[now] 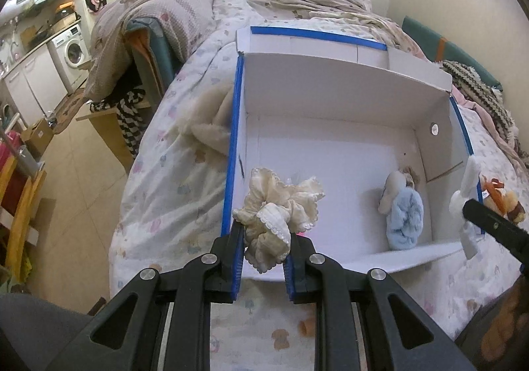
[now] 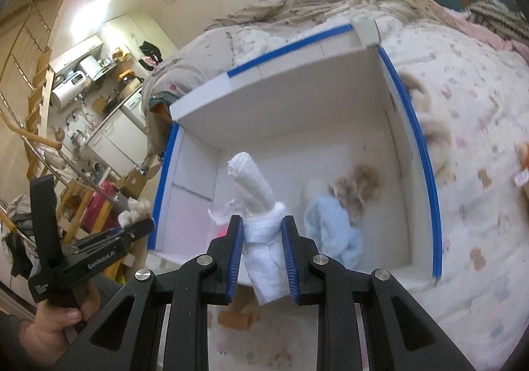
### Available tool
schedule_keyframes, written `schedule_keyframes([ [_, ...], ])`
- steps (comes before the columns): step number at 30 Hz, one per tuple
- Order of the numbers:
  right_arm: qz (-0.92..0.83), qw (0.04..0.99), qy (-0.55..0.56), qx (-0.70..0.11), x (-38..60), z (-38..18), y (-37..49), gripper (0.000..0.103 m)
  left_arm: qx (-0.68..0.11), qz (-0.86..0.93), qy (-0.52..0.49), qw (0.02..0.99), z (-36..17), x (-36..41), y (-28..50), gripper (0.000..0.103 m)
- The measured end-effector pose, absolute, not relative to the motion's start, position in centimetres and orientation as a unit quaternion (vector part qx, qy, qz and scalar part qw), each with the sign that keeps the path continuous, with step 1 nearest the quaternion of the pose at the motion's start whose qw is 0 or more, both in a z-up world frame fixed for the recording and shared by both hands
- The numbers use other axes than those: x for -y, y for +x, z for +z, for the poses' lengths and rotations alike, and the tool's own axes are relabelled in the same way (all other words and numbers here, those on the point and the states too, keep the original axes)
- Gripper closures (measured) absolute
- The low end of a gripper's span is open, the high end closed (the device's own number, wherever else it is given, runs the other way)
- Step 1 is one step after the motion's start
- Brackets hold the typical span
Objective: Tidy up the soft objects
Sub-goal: 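Carry the white cloth and cream scrunchie over the box with both tools, then open both tools to drop the white cloth and scrunchie inside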
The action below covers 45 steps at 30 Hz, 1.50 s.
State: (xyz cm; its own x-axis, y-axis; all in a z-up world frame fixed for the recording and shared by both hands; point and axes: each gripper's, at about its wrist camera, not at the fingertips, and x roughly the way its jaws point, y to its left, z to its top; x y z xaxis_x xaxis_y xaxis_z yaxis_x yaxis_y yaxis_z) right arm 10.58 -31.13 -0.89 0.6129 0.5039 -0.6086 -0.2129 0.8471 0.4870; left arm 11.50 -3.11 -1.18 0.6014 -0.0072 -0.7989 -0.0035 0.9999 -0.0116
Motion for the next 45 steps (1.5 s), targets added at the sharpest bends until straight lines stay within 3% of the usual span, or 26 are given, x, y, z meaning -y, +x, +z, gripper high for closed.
schedule_keyframes([
  [15,0.189,0.891,0.175,-0.374,32.1,-0.5,16.5,0.077,-0.445,0.003,0.010,0.896,-0.3,5.4,17.7,0.085],
  [26,0.190,0.869,0.166,-0.427,31.2,-4.7,17.3,0.077,-0.492,0.007,0.016,0.871,-4.2,7.4,20.9,0.085],
  [45,0.162,0.868,0.146,-0.446,30.8,-5.6,17.8,0.077,-0.513,0.022,0.035,0.857,-7.2,8.4,22.9,0.084],
])
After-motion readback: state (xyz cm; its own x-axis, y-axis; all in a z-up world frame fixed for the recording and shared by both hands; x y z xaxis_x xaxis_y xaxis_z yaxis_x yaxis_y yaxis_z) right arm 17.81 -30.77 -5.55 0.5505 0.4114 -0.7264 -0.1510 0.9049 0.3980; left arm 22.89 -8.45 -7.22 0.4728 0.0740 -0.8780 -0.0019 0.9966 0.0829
